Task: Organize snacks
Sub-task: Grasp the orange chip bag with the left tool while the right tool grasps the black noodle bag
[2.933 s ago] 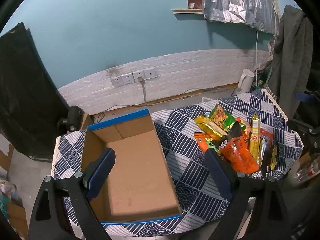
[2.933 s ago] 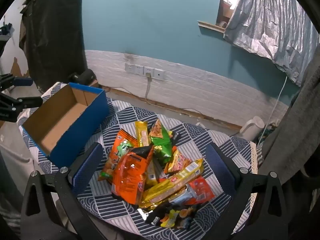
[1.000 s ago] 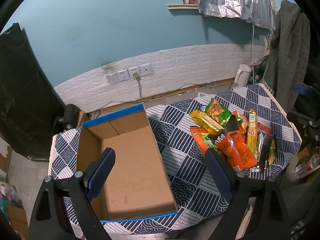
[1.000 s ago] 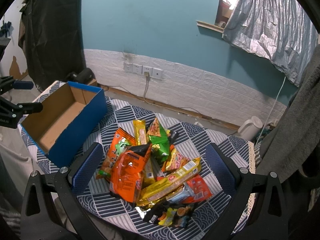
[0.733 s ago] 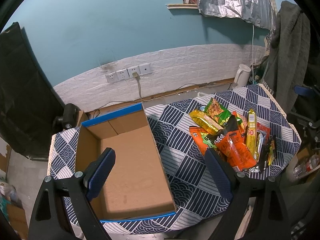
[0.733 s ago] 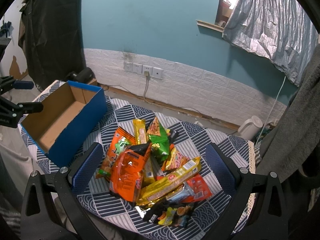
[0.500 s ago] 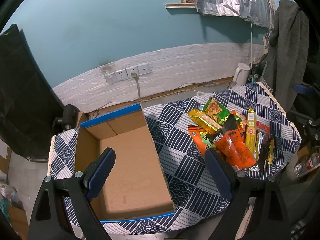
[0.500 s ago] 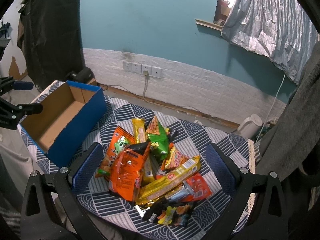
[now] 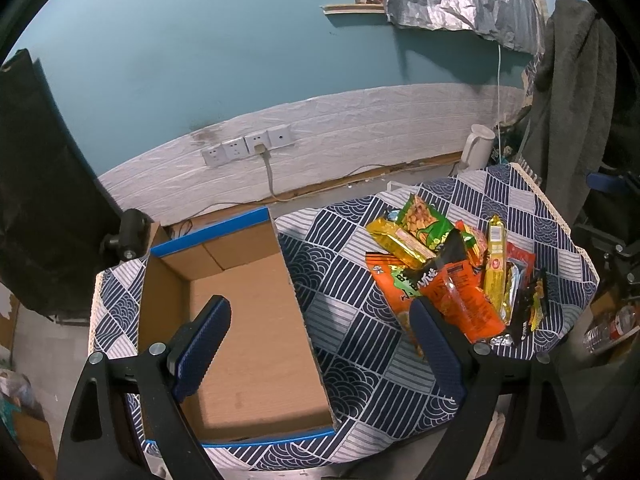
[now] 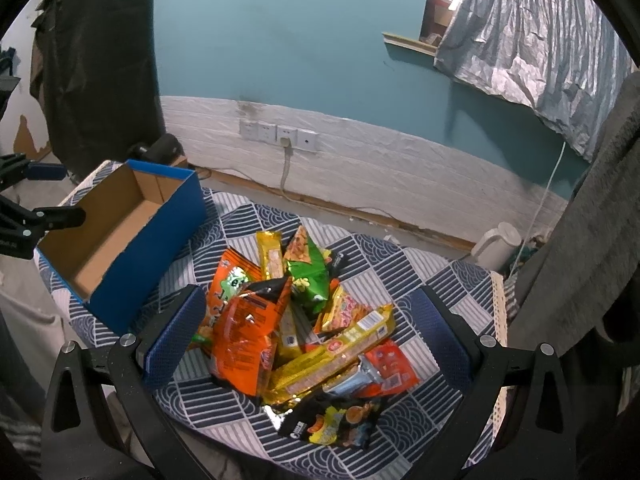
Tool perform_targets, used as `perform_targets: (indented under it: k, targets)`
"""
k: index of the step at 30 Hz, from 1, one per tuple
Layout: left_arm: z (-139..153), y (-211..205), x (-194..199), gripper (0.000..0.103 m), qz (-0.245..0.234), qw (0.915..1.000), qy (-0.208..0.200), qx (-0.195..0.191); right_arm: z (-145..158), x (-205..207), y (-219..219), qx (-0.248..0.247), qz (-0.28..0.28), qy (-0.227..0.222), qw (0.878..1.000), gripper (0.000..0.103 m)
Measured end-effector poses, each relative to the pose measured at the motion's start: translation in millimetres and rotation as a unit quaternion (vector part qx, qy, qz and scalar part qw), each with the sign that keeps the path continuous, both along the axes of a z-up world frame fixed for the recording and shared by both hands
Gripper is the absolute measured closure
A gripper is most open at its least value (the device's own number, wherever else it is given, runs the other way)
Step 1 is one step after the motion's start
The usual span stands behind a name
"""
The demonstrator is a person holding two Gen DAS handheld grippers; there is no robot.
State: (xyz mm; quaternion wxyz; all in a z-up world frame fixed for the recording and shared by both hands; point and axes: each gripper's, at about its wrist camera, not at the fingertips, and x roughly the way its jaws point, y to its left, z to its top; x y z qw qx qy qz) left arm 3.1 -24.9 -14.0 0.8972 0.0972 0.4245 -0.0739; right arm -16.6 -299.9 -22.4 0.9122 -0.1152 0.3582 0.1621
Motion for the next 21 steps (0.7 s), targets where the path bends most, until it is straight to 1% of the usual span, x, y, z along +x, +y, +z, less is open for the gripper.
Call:
perform_targets:
  k: [8, 11, 15, 18, 21]
  targets:
    - [-24, -21, 5, 0.011, -0.022, 0.9993, 0.031, 0.004, -17, 9, -22, 0.004, -0.033, 0.024, 0.999, 0.003]
    - [-35, -36, 7, 0.011, -0.035, 0.9983, 0.046, 0.011, -33, 12, -34, 0.010, -0.050, 0.054, 0.997, 0.003]
    - [-49, -55, 9, 0.011, -0.049, 0.9967, 0.063, 0.011, -57, 16, -51, 0.026, -0.075, 0.094, 0.992, 0.003]
    - [-62, -72, 11, 0.011, -0.064, 0.9948, 0.077, 0.019, -74, 16, -59, 0.027, -0.087, 0.119, 0.989, 0.003]
    - [-74, -83, 13, 0.011, -0.073, 0.9924, 0.097, 0.017, -90, 15, -65, 0.025, -0.094, 0.142, 0.985, 0.003]
